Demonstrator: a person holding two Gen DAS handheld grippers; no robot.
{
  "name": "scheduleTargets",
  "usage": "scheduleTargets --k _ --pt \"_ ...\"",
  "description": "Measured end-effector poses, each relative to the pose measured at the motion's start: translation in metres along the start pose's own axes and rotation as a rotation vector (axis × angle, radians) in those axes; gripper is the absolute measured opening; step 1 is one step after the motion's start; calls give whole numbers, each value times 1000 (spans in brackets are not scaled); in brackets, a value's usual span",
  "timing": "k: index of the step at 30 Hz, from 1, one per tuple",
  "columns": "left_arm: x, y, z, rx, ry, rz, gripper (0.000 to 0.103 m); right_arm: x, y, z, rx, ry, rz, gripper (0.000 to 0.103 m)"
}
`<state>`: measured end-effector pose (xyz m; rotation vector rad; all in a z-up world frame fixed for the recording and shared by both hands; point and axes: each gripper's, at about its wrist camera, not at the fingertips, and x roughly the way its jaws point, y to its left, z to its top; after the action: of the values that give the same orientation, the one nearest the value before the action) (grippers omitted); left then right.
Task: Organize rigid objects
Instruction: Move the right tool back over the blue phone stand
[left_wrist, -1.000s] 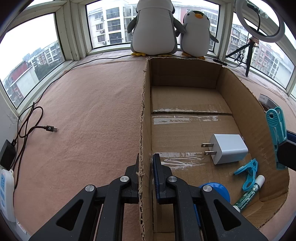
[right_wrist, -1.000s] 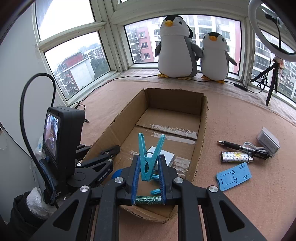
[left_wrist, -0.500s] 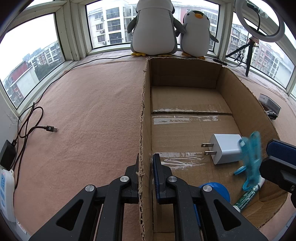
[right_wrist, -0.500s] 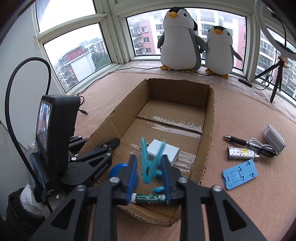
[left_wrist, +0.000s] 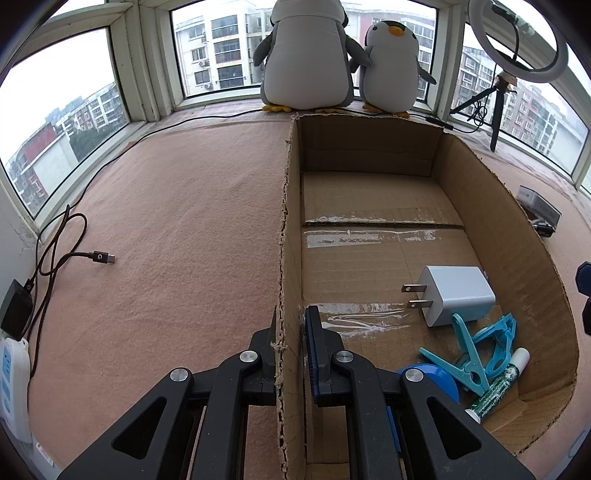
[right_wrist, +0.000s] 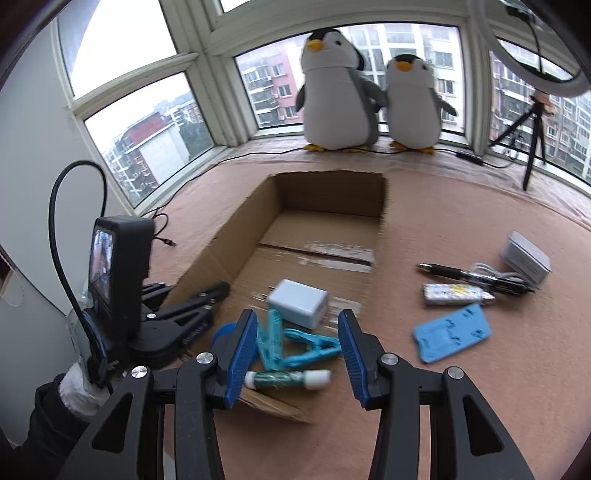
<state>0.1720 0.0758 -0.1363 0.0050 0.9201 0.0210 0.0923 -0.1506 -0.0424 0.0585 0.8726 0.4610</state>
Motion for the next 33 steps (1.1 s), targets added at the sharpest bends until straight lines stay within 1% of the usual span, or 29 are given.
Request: scheduleTargets --k 3,6,9,12,14,16,18,20,27,30,33 --pt "0 1 0 -1 -1 -2 10 -3 -25 -1 47 45 -26 44" --pt "0 1 0 -1 -1 -2 10 -2 -57 2 132 105 -30 44" --pt "0 1 -1 -4 -2 -3 10 1 -78 5 197 147 17 44" --pt "0 1 0 -3 -2 -3 10 7 -87 10 214 170 44 44" --pt "0 1 -1 -3 -2 -2 10 16 -94 14 244 199 86 44" --pt "0 1 -1 -4 -2 -3 10 27 -98 17 273 229 123 44" --pt "0 1 -1 -5 -2 -3 10 36 -98 20 277 242 124 44" --pt "0 1 -1 -4 -2 -3 10 45 -96 23 277 250 124 40" --pt "0 1 -1 -5 -3 -6 10 76 -88 28 247 289 90 40" --pt "0 0 -1 -5 -3 -8 10 81 -94 29 261 292 70 40" --pt "0 0 -1 -4 -3 -9 10 85 -100 30 275 294 71 40"
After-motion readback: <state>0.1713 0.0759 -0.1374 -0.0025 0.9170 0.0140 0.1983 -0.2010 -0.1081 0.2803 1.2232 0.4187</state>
